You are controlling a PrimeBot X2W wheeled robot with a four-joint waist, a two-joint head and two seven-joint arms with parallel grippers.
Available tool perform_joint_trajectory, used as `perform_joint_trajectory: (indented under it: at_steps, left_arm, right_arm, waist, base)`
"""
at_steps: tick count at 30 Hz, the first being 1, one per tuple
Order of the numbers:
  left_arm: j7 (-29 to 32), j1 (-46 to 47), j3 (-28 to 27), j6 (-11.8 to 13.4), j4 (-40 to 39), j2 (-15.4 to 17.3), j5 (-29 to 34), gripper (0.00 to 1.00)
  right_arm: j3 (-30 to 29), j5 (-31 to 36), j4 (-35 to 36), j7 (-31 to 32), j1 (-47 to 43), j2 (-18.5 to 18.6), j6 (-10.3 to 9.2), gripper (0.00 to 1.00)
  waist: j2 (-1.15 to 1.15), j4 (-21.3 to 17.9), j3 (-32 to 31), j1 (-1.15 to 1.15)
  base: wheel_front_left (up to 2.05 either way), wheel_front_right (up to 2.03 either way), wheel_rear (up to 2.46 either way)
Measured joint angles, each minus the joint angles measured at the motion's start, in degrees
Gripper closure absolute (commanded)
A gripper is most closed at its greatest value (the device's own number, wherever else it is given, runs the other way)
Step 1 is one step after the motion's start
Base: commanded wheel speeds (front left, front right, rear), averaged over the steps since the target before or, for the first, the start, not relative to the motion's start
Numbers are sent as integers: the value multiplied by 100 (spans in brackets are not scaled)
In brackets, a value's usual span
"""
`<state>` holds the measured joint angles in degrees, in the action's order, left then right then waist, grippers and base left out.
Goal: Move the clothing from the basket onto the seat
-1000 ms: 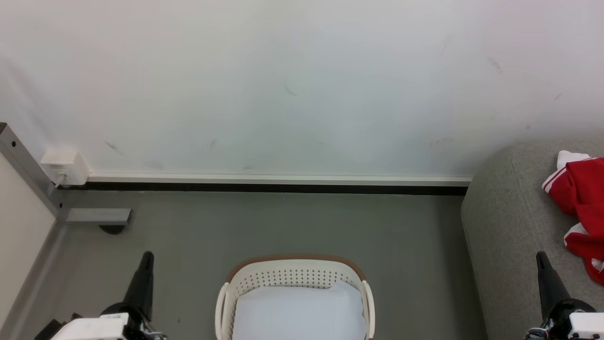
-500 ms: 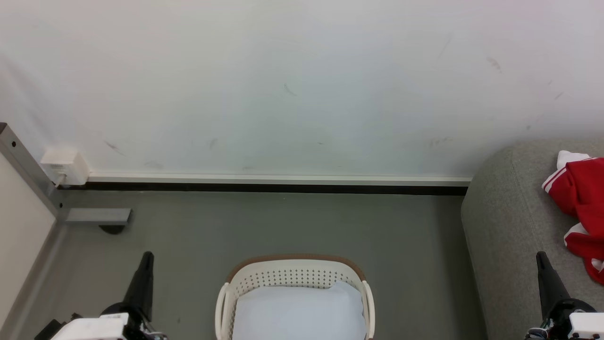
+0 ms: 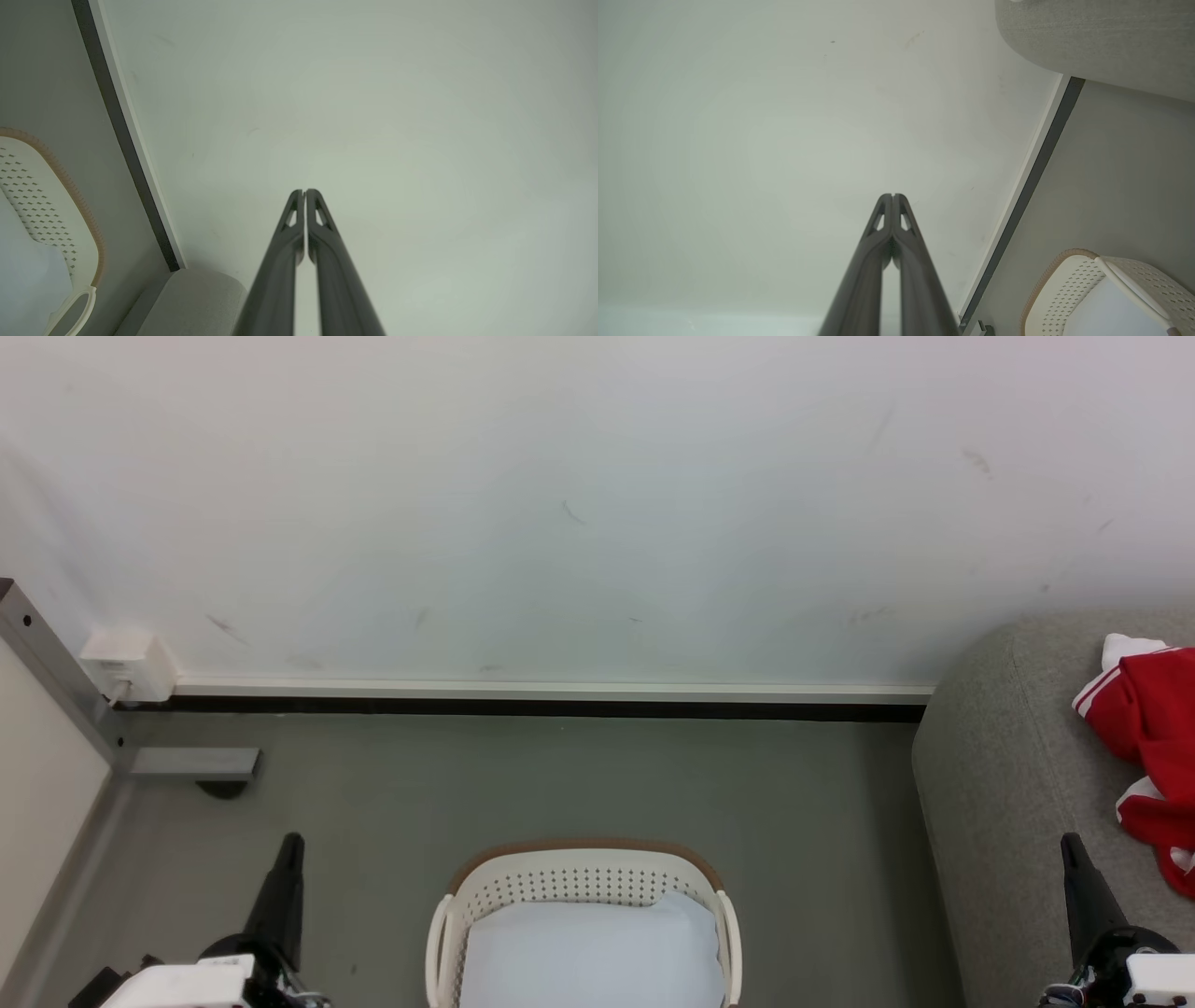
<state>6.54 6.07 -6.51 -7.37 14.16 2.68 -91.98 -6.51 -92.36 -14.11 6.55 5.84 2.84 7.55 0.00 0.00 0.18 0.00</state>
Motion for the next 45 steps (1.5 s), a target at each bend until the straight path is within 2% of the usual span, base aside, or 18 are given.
perform_joint_trajectory:
  at_steps: [45]
  left_arm:
    - [0, 0, 0, 0, 0, 0, 0, 100]
  right_arm:
    - [0, 0, 0, 0, 0, 0, 0, 100]
  waist:
    - [0, 0, 0, 0]
  base:
    - [0, 0, 0]
